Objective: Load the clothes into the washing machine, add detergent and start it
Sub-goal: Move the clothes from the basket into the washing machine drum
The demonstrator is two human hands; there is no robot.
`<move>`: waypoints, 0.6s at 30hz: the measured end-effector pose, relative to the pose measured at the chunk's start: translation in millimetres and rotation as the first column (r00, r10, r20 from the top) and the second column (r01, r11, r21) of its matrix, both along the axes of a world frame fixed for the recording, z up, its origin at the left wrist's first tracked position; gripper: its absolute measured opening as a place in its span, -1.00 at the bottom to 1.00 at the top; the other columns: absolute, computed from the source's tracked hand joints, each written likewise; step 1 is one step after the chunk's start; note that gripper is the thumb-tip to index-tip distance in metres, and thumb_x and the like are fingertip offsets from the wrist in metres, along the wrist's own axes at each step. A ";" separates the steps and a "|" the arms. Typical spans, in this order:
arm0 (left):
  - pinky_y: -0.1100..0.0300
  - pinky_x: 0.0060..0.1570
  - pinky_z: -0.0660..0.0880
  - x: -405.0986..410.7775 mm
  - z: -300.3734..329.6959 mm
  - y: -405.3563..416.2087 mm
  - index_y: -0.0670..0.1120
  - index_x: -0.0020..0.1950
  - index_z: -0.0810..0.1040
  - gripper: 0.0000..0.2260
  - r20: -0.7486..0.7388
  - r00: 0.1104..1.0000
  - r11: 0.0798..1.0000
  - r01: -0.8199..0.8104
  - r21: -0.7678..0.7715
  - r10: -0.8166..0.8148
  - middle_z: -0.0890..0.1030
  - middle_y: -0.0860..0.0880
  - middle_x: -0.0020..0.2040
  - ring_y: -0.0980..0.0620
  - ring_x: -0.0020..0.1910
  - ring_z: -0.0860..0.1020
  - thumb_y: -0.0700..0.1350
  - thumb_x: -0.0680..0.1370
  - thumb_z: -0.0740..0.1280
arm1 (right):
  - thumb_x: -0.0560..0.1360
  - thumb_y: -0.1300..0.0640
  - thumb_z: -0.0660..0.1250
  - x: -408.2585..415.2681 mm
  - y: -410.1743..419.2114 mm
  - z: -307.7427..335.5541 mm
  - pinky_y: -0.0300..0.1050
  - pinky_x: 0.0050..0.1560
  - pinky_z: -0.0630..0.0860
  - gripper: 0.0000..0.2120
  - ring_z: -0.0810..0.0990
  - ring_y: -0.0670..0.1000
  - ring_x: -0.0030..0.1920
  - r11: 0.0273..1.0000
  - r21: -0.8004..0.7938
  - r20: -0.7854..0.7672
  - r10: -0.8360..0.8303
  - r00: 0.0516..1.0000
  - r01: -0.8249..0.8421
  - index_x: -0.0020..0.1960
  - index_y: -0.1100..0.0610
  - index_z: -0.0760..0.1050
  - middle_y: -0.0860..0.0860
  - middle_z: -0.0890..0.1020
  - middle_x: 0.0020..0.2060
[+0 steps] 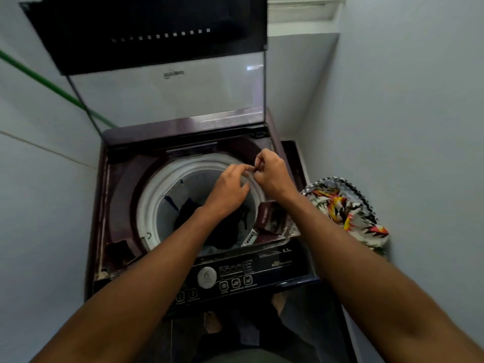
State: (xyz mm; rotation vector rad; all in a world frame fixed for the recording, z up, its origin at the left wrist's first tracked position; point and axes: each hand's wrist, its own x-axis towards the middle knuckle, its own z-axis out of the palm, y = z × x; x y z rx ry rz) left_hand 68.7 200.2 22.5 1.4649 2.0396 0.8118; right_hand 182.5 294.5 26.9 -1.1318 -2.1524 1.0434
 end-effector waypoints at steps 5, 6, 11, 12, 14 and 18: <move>0.22 0.12 0.46 53.9 0.5 41.5 -0.01 0.28 0.55 -0.67 -0.054 0.988 0.986 0.148 0.069 -0.145 0.52 0.03 0.09 0.10 0.05 0.48 -0.21 0.52 0.34 | 0.34 0.35 0.37 64.4 29.6 -5.9 -0.40 -0.31 0.28 -0.81 0.39 -0.03 -0.30 0.982 -0.003 0.029 -0.191 0.981 0.191 -0.23 0.14 0.40 0.02 0.47 -0.28; 0.21 0.16 0.44 66.2 -1.5 49.6 -0.01 0.27 0.55 -0.67 -0.082 0.981 0.980 0.183 0.078 -0.176 0.53 0.02 0.10 0.07 0.09 0.47 -0.20 0.52 0.34 | 0.35 0.33 0.38 79.1 34.3 -8.3 -0.40 -0.32 0.29 -0.82 0.38 -0.04 -0.31 0.976 -0.013 0.040 -0.219 0.975 0.219 -0.23 0.14 0.41 0.01 0.47 -0.28; 0.03 0.15 0.52 127.0 -11.0 85.6 -0.03 0.22 0.60 -0.67 -0.097 0.932 0.931 0.358 0.075 -0.350 0.56 -0.03 0.06 -0.04 0.09 0.53 -0.25 0.48 0.33 | 0.38 0.31 0.39 150.4 51.9 -32.7 -0.24 -0.25 0.31 -0.84 0.44 -0.02 -0.25 0.928 -0.102 0.117 -0.347 0.931 0.358 -0.21 0.10 0.45 -0.02 0.47 -0.26; 0.01 0.12 0.53 139.8 -15.8 93.9 -0.03 0.20 0.61 -0.67 -0.095 0.918 0.919 0.390 0.061 -0.384 0.57 -0.03 0.04 -0.05 0.06 0.54 -0.26 0.47 0.33 | 0.39 0.29 0.41 165.8 55.6 -39.7 -0.19 -0.22 0.36 -0.83 0.46 -0.01 -0.23 0.913 -0.118 0.145 -0.374 0.916 0.391 -0.21 0.08 0.45 -0.03 0.48 -0.26; 0.03 0.12 0.52 162.0 -24.5 107.1 -0.02 0.19 0.61 -0.68 -0.089 0.893 0.896 0.444 0.006 -0.441 0.57 -0.03 0.03 -0.04 0.05 0.54 -0.25 0.47 0.34 | 0.40 0.23 0.44 193.8 61.6 -56.1 -0.12 -0.16 0.43 -0.80 0.50 0.00 -0.18 0.879 -0.154 0.207 -0.417 0.885 0.451 -0.21 0.03 0.44 0.00 0.53 -0.21; 0.11 0.15 0.47 200.8 -43.2 126.8 0.01 0.26 0.58 -0.65 -0.020 0.850 0.838 0.514 -0.182 -0.526 0.53 -0.04 0.10 -0.04 0.10 0.52 -0.21 0.48 0.35 | 0.42 0.19 0.39 243.2 70.3 -89.2 -0.11 -0.10 0.47 -0.79 0.55 0.05 -0.11 0.800 -0.222 0.346 -0.470 0.812 0.557 -0.26 -0.04 0.40 0.09 0.59 -0.07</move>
